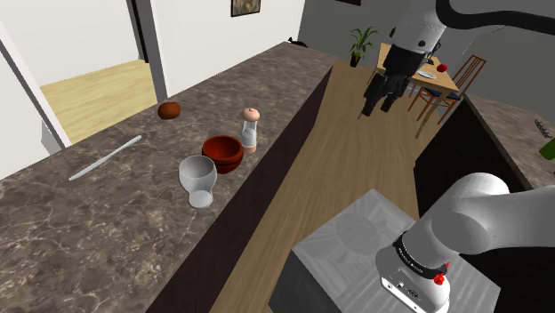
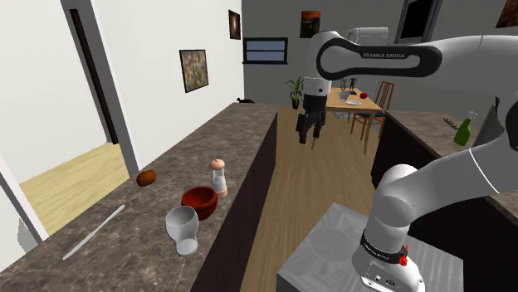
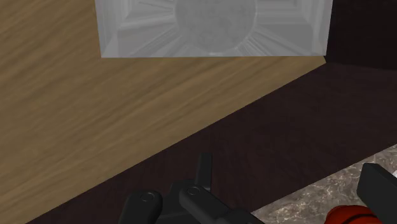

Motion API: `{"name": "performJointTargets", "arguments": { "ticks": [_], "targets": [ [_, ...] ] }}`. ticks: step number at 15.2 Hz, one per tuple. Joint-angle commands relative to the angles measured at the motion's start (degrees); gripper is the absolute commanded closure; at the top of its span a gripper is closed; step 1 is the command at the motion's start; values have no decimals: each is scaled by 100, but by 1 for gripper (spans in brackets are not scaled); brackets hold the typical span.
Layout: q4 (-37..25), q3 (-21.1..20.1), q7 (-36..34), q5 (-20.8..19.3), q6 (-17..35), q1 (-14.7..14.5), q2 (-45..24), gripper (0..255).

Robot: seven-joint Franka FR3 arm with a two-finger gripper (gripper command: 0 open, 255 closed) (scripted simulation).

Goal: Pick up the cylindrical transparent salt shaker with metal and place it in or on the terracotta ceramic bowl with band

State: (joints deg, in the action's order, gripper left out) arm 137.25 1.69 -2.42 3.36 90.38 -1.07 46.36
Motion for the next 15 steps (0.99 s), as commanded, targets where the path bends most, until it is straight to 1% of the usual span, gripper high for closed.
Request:
{"name": "performJointTargets", "arguments": {
  "ticks": [1,8,15],
  "targets": [
    [0,0,0,0,0,0,0,0],
    [-505,-296,-291,184,942,-122,-1471,0],
    [-1379,-538,-585,227,1590,-207,-3016,0]
  ]
}}
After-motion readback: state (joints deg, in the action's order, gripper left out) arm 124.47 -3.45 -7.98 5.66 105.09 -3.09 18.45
